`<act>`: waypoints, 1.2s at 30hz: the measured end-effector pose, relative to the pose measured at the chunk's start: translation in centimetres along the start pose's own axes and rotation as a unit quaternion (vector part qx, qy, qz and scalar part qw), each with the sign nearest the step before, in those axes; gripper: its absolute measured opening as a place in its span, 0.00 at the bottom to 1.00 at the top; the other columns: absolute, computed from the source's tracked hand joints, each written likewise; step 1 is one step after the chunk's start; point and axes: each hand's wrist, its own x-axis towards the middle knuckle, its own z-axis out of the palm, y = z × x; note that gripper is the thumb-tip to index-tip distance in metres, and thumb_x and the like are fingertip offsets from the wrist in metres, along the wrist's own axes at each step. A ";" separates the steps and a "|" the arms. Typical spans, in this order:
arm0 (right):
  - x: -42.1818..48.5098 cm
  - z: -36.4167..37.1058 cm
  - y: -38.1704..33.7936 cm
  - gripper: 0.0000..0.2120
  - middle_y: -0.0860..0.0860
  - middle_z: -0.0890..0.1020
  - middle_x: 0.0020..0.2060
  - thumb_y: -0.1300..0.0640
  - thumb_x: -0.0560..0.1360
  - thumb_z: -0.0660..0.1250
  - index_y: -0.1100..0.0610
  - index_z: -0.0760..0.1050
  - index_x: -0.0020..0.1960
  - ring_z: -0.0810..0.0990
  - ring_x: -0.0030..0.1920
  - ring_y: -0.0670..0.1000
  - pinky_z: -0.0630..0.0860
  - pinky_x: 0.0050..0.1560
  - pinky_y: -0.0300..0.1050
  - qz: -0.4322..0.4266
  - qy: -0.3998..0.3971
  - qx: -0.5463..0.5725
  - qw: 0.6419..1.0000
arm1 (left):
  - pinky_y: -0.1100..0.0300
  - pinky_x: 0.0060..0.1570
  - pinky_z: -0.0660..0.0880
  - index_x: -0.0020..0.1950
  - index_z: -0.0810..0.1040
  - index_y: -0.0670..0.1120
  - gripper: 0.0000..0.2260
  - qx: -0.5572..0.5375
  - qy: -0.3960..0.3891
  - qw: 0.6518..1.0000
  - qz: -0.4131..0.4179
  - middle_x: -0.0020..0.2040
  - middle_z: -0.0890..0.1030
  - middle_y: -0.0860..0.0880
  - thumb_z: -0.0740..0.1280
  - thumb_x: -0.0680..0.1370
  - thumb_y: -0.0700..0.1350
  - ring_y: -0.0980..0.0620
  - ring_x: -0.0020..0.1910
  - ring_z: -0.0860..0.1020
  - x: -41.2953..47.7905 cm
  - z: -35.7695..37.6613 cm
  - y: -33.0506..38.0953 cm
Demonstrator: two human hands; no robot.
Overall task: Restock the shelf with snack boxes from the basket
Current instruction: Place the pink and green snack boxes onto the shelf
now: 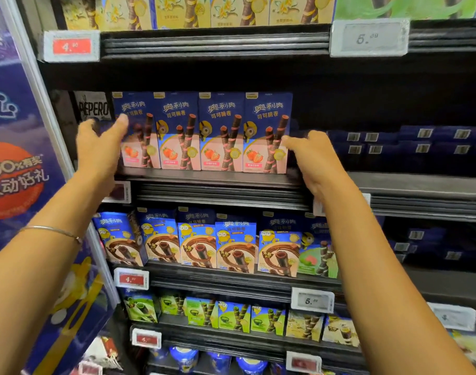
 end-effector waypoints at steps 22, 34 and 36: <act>-35.1 -21.0 17.1 0.10 0.56 0.85 0.57 0.50 0.82 0.63 0.54 0.79 0.56 0.85 0.53 0.51 0.75 0.50 0.46 0.286 -0.013 0.002 0.958 | 0.40 0.66 0.74 0.76 0.72 0.48 0.19 -0.143 -0.266 0.880 -0.367 0.72 0.79 0.40 0.60 0.87 0.52 0.42 0.62 0.80 -49.0 2.5 -11.8; -50.9 -34.8 42.9 0.06 0.57 0.83 0.47 0.59 0.81 0.65 0.55 0.81 0.49 0.79 0.47 0.51 0.77 0.50 0.46 0.503 -0.053 -0.128 0.853 | 0.54 0.52 0.74 0.72 0.75 0.49 0.24 0.024 -0.195 0.792 -0.578 0.69 0.82 0.44 0.51 0.87 0.61 0.41 0.70 0.80 -72.9 5.8 -24.8; -52.7 -35.8 48.6 0.05 0.57 0.81 0.49 0.60 0.83 0.63 0.54 0.77 0.51 0.78 0.50 0.53 0.75 0.50 0.45 0.513 -0.074 -0.144 0.843 | 0.54 0.52 0.73 0.73 0.75 0.49 0.25 0.042 -0.184 0.783 -0.592 0.69 0.83 0.45 0.51 0.87 0.63 0.43 0.68 0.81 -76.1 6.4 -29.0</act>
